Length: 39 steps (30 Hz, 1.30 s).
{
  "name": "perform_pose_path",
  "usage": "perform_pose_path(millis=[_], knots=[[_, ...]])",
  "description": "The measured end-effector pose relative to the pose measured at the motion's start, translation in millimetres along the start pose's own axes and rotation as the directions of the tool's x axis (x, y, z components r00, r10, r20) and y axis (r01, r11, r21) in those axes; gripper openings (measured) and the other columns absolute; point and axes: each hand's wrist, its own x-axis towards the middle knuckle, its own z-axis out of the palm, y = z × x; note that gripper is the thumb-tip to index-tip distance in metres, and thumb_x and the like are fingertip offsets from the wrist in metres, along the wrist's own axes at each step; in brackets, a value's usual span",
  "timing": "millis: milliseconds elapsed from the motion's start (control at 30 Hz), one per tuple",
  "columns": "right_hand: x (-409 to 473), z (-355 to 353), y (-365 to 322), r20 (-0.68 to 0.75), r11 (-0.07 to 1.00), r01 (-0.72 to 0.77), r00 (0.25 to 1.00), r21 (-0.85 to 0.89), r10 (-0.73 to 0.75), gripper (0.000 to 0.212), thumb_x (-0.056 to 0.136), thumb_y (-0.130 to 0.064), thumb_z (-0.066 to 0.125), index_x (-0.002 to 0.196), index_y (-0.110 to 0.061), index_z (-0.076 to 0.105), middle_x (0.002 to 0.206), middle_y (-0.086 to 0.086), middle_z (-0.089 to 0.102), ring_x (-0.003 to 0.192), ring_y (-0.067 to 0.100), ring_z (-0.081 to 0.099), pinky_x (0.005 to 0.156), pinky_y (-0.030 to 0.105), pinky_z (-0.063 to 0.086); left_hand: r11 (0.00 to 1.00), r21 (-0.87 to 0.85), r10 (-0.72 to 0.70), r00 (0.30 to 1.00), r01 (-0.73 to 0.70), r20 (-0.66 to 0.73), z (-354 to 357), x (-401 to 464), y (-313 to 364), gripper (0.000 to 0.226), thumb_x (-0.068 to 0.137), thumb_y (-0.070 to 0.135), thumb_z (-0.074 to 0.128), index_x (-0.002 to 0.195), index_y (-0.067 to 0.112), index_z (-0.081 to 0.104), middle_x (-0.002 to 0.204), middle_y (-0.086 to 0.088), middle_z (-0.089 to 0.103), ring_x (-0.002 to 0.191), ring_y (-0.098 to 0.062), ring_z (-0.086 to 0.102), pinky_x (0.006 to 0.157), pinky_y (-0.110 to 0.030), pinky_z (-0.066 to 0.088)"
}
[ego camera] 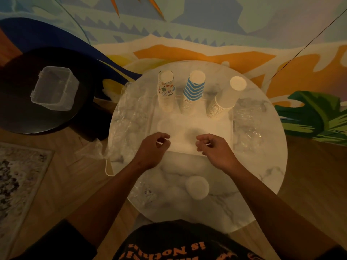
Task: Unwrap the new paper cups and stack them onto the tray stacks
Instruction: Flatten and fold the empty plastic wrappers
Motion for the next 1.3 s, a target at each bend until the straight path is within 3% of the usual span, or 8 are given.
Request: perform_pose_path(millis=[167,333,400,533,700,900,1300], knots=[[-34.5,-16.3,39.3,-0.018,0.999,-0.026,1.000,-0.036,0.025,0.015,0.092,-0.026,0.073,0.107,-0.028,0.073,0.096,-0.001,0.073,0.089,0.018,0.072,0.083,0.034,0.058,1.000,0.018,0.008,0.989,-0.011,0.146,30.6,-32.3,-7.2,0.013,0.096,0.026,0.067,0.109,0.026,0.068,0.093,0.006,0.069,0.076,-0.012,0.067,0.072,-0.035,0.062],[-64.2,-13.2,77.4,-0.075,0.986,-0.078,0.995,-0.147,0.068,0.022,0.090,-0.024,0.076,0.111,-0.020,0.073,0.091,-0.008,0.072,0.082,0.005,0.068,0.072,0.011,0.048,0.993,0.120,-0.042,0.961,0.009,0.272,67.1,-58.7,-24.4,0.026,0.090,0.034,0.074,0.113,0.024,0.068,0.093,0.008,0.070,0.076,-0.007,0.068,0.071,-0.025,0.060],[-72.5,-8.8,92.0,-0.071,0.978,-0.116,0.992,-0.174,0.105,0.028,0.088,-0.028,0.077,0.114,-0.021,0.070,0.093,-0.006,0.070,0.082,0.007,0.068,0.071,0.015,0.050,0.986,0.164,-0.082,0.952,0.034,0.293,78.1,-67.0,-28.6,0.033,0.088,0.040,0.075,0.115,0.021,0.067,0.094,0.009,0.069,0.079,-0.005,0.067,0.068,-0.018,0.055],[-84.7,2.3,108.3,-0.066,0.956,-0.184,0.983,-0.227,0.173,0.038,0.083,-0.040,0.081,0.115,-0.028,0.063,0.097,-0.005,0.064,0.083,0.012,0.066,0.073,0.028,0.057,0.969,0.238,-0.136,0.947,0.066,0.291,94.5,-78.7,-34.3,0.039,0.086,0.046,0.075,0.115,0.023,0.064,0.092,0.007,0.067,0.079,-0.006,0.065,0.066,-0.019,0.050],[-92.7,11.7,113.8,-0.067,0.949,-0.170,0.985,-0.264,0.158,0.037,0.082,-0.043,0.081,0.111,-0.028,0.061,0.097,-0.007,0.063,0.085,0.009,0.062,0.071,0.022,0.051,0.968,0.222,-0.169,0.955,0.115,0.242,106.5,-84.7,-38.0,0.032,0.087,0.033,0.076,0.113,0.017,0.065,0.088,0.002,0.071,0.075,-0.013,0.069,0.070,-0.034,0.060],[-94.1,12.9,117.3,-0.110,0.953,-0.141,0.987,-0.267,0.115,0.028,0.085,-0.034,0.079,0.107,-0.023,0.068,0.091,-0.007,0.065,0.083,0.007,0.062,0.067,0.018,0.045,0.973,0.201,-0.151,0.968,0.110,0.200,109.7,-88.2,-35.5,0.027,0.086,0.028,0.077,0.109,0.019,0.066,0.083,0.002,0.071,0.071,-0.013,0.069,0.070,-0.036,0.061],[-95.2,12.6,113.0,-0.121,0.970,-0.144,0.985,-0.195,0.122,0.020,0.085,-0.030,0.080,0.099,-0.021,0.070,0.085,-0.004,0.068,0.076,0.011,0.063,0.066,0.021,0.047,0.976,0.181,-0.148,0.976,0.119,0.158,108.0,-92.6,-30.1,0.025,0.086,0.029,0.077,0.106,0.019,0.066,0.086,0.002,0.071,0.073,-0.014,0.070,0.074,-0.042,0.063]])
